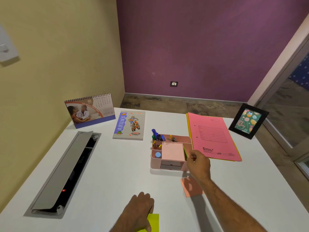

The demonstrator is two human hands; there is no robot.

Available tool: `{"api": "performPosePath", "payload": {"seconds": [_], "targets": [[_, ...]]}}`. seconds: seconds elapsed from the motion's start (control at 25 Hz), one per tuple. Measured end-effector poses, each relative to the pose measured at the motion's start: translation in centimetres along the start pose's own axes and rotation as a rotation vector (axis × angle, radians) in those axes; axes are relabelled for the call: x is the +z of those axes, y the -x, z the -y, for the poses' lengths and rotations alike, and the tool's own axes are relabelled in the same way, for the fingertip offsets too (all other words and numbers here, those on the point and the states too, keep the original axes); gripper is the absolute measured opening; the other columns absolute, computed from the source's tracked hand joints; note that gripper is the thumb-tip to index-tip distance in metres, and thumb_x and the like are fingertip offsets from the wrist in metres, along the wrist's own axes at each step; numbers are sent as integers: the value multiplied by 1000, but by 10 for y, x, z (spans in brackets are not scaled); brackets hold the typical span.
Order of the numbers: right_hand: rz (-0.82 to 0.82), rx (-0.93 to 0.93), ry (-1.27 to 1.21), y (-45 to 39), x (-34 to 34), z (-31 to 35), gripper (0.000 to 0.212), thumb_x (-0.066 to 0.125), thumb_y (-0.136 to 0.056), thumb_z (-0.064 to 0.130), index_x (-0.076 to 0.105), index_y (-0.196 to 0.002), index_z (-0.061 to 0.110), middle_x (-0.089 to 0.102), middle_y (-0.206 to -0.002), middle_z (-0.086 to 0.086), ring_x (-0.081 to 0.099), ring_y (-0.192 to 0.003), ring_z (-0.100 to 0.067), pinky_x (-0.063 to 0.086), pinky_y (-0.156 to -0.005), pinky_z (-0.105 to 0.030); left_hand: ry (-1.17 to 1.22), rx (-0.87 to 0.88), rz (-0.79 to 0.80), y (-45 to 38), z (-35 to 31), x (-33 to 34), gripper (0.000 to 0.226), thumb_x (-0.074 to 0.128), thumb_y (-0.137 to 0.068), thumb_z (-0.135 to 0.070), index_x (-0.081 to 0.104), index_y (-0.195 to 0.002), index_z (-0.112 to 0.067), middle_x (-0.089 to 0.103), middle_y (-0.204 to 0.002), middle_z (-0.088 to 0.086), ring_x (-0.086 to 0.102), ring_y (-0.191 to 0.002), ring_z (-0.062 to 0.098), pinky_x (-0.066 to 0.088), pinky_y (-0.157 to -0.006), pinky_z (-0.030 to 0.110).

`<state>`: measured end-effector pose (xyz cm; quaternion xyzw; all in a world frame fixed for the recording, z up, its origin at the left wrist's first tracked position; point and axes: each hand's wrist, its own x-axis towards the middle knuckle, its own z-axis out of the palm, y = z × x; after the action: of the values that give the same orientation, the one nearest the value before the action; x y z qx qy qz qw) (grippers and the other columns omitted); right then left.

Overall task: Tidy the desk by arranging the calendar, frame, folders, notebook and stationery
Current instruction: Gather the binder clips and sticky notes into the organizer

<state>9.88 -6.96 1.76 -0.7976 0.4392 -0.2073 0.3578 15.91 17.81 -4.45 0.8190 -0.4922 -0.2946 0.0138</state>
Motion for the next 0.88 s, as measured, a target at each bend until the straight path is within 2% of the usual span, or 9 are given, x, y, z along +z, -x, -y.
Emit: {"api": "performPosePath", "payload": {"seconds": [0.12,0.24,0.32,0.4,0.44,0.52,0.6,0.76,0.88], "targets": [[-61,-52,-59,12,-2,1,23,62,-89,6,70,-110,11,73,-100,-2,64,-90,-19,46,-77,-24,192,-118,-92,1,-1,2,51,85,-59,-35,41,-85,-31,46,-82,-11,48,-87,18,36,-69,30],[-15,-112,-138,22,1,1,20,66,-86,6,72,-103,13,72,-94,2,64,-82,-12,48,-66,-17,515,-195,-183,-2,-2,4,40,81,-58,-30,47,-79,-36,55,-78,-12,54,-77,12,43,-64,29],[127,-112,-248,28,3,1,15,71,-82,4,75,-93,14,73,-88,1,63,-76,-6,48,-63,-13,764,-215,-322,-6,-9,2,31,79,-55,-26,56,-74,-32,57,-72,-10,56,-71,11,51,-68,36],[305,-160,-287,34,6,0,14,77,-77,8,77,-88,17,74,-83,3,66,-74,-5,50,-65,-16,990,-240,-475,-14,-19,-8,27,78,-56,-20,63,-78,-23,58,-69,-9,59,-69,19,58,-68,45],[394,-181,-286,36,7,0,17,79,-74,12,77,-89,19,75,-83,2,67,-76,-8,53,-66,-19,1052,-246,-533,-18,-23,-16,25,78,-59,-17,64,-79,-21,60,-71,-8,61,-71,22,59,-68,44],[510,-198,-259,40,7,3,23,80,-69,19,76,-91,25,75,-83,3,69,-79,-12,56,-70,-25,1070,-198,-610,-26,-29,-34,21,78,-69,-12,65,-81,-24,66,-78,-7,62,-76,18,55,-67,29],[522,-209,-221,38,5,5,25,78,-70,12,75,-86,32,75,-82,7,69,-79,-10,57,-70,-25,1060,-140,-617,-32,-33,-47,21,76,-76,-8,65,-84,-25,69,-82,-7,62,-76,11,50,-65,20],[525,-242,-138,25,-8,8,31,74,-74,2,75,-86,30,75,-82,8,67,-77,-6,55,-68,-22,1117,-120,-633,-44,-39,-56,20,76,-80,-10,65,-90,-23,71,-88,-5,66,-82,15,55,-69,28],[388,-232,-178,16,-21,12,42,73,-70,-7,73,-76,35,72,-73,12,62,-67,0,50,-61,-18,1214,-143,-667,-52,-50,-60,26,80,-78,-15,64,-97,-23,71,-93,-3,69,-84,17,58,-68,28]]}}
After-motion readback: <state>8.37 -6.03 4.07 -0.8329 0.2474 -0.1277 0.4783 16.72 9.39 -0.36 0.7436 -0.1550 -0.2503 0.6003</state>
